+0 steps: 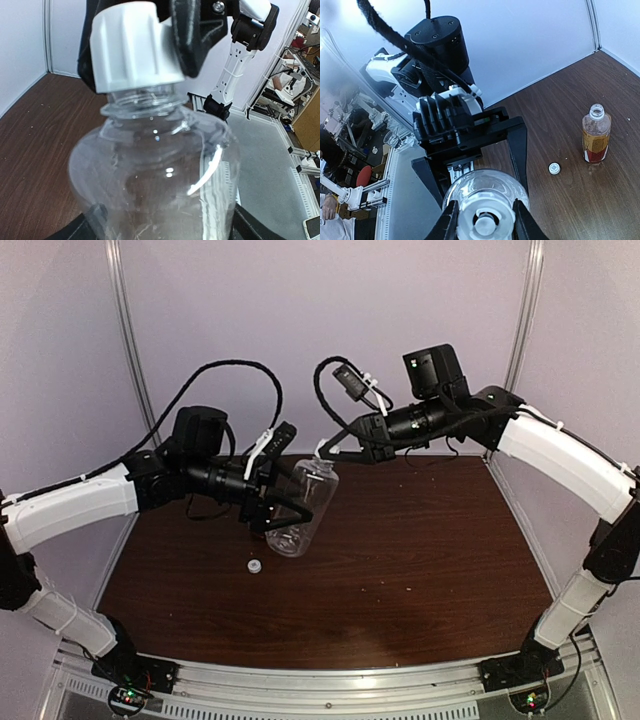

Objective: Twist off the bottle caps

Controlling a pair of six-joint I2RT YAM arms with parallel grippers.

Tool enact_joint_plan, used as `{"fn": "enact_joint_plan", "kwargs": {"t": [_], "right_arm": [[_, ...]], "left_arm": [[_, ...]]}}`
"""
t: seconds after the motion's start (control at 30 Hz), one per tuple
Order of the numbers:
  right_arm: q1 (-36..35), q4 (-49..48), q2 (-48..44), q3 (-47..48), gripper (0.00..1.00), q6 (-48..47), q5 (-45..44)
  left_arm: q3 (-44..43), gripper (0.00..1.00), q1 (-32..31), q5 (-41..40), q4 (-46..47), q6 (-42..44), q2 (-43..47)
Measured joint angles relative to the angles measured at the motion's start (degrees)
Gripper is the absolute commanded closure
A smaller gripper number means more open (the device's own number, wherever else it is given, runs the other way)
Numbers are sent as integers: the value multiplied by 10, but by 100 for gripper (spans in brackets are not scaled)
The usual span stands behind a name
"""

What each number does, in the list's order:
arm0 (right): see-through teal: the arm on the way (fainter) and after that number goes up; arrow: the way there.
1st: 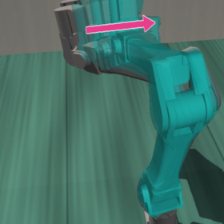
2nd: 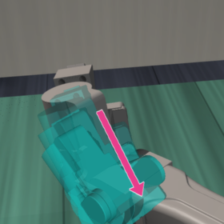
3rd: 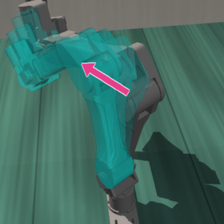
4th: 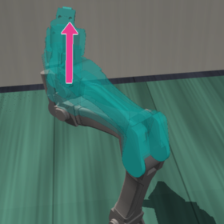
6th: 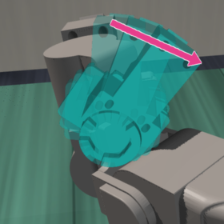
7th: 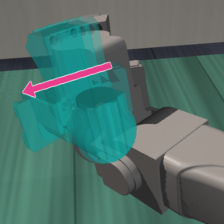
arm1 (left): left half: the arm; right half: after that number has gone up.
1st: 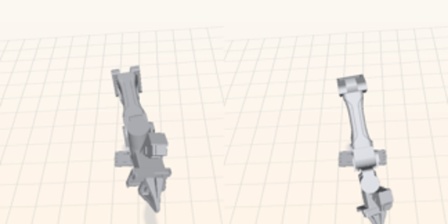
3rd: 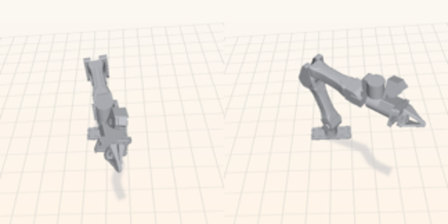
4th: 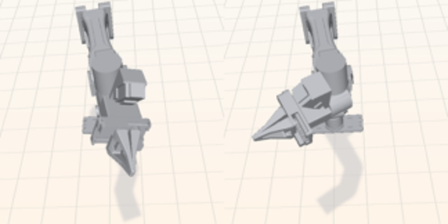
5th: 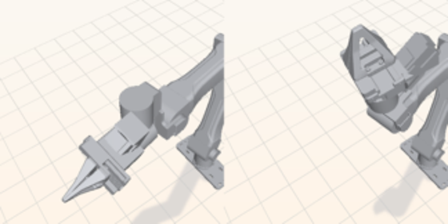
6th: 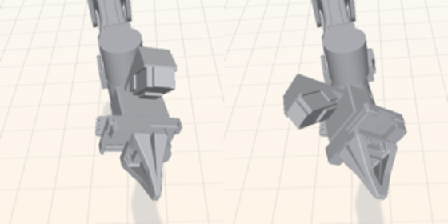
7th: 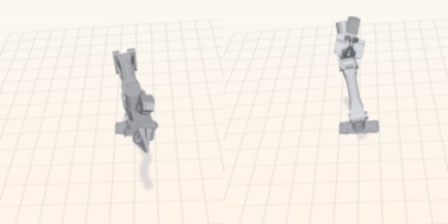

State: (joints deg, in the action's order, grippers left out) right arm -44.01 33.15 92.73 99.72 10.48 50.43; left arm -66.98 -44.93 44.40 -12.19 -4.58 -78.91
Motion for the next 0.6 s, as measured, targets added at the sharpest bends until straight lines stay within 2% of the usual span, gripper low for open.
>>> {"fn": "enact_joint_plan", "kwargs": {"t": [0.27,0.43,0.5,0.6], "right_arm": [[-1,1,5,2,98,-1,3],[-3,6,6,2,97,-2,3],[-3,7,7,2,89,-1,4],[-3,6,7,2,62,3,3]], "left_arm": [[-12,28,-2,9,-5,-1,-18],[-12,44,-2,11,-10,-3,-21],[-12,49,-2,12,-11,-3,-22],[-12,55,-2,13,-11,-5,-22]]}}
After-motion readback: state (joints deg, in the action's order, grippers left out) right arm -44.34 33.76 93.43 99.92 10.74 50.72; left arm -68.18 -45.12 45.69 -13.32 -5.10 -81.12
